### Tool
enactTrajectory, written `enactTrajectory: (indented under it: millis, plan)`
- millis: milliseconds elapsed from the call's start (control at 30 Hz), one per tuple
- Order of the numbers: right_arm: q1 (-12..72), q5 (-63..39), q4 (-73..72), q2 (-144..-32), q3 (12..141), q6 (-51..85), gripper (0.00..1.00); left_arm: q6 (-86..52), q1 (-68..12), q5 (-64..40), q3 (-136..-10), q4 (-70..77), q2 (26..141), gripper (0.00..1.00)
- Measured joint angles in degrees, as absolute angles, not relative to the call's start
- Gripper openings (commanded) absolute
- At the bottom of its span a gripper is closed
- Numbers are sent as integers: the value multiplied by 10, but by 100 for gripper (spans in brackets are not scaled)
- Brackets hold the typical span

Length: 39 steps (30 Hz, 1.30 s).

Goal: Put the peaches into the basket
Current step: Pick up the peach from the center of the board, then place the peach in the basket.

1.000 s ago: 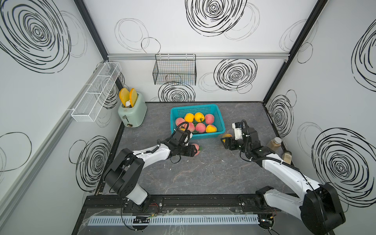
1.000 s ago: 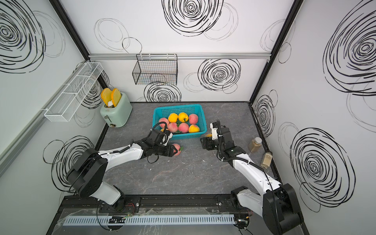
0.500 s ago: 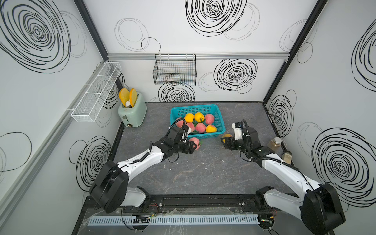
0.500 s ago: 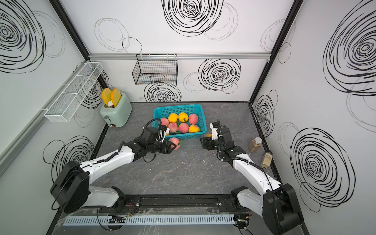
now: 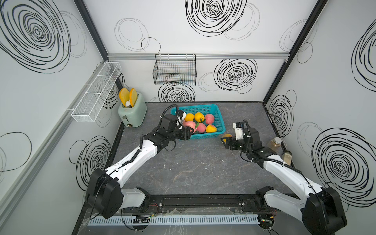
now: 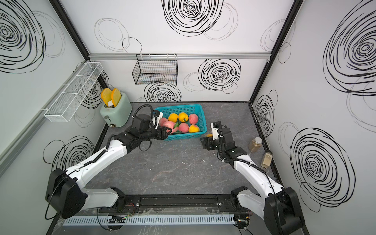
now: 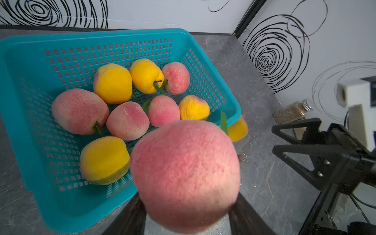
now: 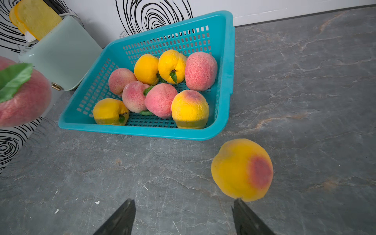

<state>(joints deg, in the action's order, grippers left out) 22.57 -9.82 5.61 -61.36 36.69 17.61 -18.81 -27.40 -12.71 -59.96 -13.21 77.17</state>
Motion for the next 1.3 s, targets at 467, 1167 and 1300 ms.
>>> enactTrajectory:
  millis: [467, 1167, 1300]
  plan:
    - [222, -90, 74, -581, 344, 176, 79, -160, -261, -129, -746, -216, 926, 63]
    - [212, -90, 86, -566, 341, 173, 80, -151, -287, -97, -859, -274, 1063, 64]
    - [210, -91, 86, -566, 341, 173, 80, -149, -298, -88, -861, -277, 1076, 64]
